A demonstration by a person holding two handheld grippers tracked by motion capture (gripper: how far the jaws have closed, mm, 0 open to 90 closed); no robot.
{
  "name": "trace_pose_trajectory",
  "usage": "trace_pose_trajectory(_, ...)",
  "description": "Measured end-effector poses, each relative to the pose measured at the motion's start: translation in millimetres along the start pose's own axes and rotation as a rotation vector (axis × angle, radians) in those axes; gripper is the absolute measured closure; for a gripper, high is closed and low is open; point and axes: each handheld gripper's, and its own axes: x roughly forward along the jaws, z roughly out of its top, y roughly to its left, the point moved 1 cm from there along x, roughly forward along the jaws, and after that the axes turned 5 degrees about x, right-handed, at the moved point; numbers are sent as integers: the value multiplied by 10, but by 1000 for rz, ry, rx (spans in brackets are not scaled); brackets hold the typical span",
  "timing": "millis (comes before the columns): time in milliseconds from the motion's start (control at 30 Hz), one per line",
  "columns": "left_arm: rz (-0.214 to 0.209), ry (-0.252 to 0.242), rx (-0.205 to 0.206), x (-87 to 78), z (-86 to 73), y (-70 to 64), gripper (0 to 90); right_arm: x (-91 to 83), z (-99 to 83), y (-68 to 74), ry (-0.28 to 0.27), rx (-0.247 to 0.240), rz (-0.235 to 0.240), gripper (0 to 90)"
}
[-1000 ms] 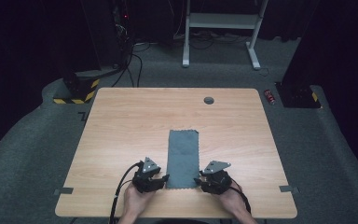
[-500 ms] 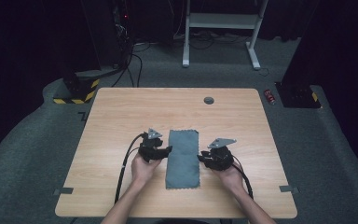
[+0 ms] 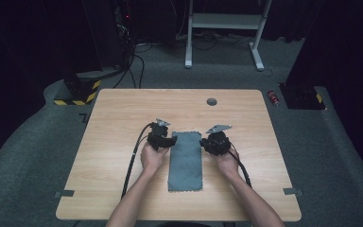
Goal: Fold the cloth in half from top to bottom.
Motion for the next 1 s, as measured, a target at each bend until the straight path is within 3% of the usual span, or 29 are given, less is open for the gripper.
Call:
trace_pose_trajectory(100,12,26,2,71,43,11,497,76,60,-72,10,15,-32,795)
trace_pose_trajectory(167,11,18,-10,106,56,28,501,103,102,-121,11,42,-36,795)
trace_pose_trajectory(267,19,45,-25,164,47,60,502,162,180,-153,12,42,-56,792)
trace_pose_trajectory(400,27,44,-23,182,66,75,505,232,217,-146,33,40,-69,789)
trace_pose_trajectory(600,49,42,-2,198,71,48,534,340,241,-159,33,55,-98,782)
trace_pose_trajectory(733,58,49,41,209,80,2,557,397,215,-197,46,70,-102,754)
trace_pose_trajectory(1000,42,52,52,221,99,-14,630,435,226,-170,30,53,-99,685)
